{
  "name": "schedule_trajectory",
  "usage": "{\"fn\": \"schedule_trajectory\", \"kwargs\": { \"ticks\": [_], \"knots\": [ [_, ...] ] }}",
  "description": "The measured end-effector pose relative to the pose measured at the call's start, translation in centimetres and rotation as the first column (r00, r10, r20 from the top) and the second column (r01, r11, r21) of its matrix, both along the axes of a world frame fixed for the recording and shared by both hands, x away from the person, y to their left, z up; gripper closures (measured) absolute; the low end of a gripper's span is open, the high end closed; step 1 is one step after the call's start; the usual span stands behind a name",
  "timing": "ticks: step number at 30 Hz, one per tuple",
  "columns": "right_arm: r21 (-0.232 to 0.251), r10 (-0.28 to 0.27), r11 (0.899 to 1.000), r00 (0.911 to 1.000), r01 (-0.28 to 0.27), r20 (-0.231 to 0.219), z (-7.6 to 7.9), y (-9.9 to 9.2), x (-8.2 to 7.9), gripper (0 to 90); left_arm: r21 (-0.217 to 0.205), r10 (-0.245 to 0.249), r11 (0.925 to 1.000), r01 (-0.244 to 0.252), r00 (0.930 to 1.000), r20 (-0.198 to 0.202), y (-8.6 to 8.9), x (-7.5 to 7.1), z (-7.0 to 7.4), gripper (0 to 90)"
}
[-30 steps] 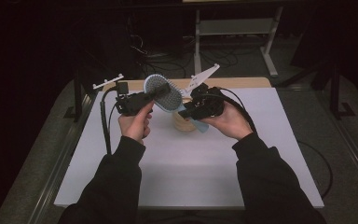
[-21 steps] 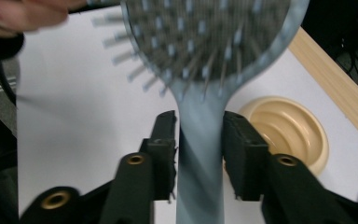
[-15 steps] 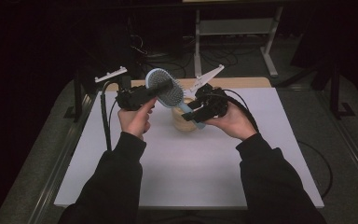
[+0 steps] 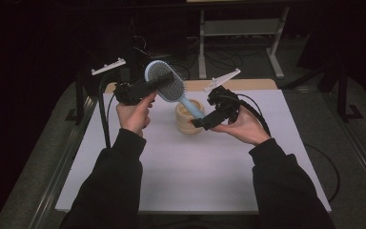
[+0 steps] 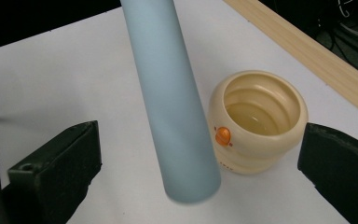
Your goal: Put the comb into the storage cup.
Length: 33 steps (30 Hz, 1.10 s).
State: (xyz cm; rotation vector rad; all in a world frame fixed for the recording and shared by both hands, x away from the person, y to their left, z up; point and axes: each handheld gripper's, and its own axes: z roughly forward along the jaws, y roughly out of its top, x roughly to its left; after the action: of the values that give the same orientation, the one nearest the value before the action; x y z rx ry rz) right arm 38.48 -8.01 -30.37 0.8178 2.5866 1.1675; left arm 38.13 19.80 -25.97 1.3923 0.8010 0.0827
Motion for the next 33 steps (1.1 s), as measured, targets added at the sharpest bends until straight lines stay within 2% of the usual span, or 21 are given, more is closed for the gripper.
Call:
{"fn": "schedule_trajectory", "kwargs": {
  "ticks": [6,16,22,26,29,33],
  "knots": [
    [0.031,-0.013,0.999,0.9999,0.013,-0.001,-0.9,-1.5,-0.1,0.0,0.012,0.005,0.9999,-0.006,0.9998,0.017,0.1,0.6,1.1,52.7],
    [0.054,-0.05,0.997,0.9987,0.049,0.011,-2.3,-3.7,-0.7,0.0,0.031,-0.007,0.9995,0.006,0.9991,0.043,0.3,1.5,2.5,52.6],
    [0.096,-0.071,0.993,0.9973,0.069,0.017,-3.1,-5.3,-1.0,0.0,0.055,-0.009,0.9985,0.005,0.9975,0.07,0.2,1.9,3.6,52.6],
    [0.149,-0.067,0.987,0.9976,0.064,0.017,-3.5,-6.2,-1.5,0.0,0.07,-0.002,0.9975,-0.003,0.9971,0.075,0.1,2.3,3.7,52.6],
    [0.154,-0.067,0.986,0.9976,0.064,0.018,-3.9,-6.7,-1.8,0.0,0.079,-0.008,0.9969,0.001,0.9968,0.08,-0.2,2.5,3.7,52.6],
    [0.174,-0.079,0.982,0.9968,0.075,0.014,-4.9,-7.5,-2.2,0.0,0.123,0.006,0.9923,-0.017,0.9953,0.096,-0.6,2.9,3.6,52.6]
  ]
}}
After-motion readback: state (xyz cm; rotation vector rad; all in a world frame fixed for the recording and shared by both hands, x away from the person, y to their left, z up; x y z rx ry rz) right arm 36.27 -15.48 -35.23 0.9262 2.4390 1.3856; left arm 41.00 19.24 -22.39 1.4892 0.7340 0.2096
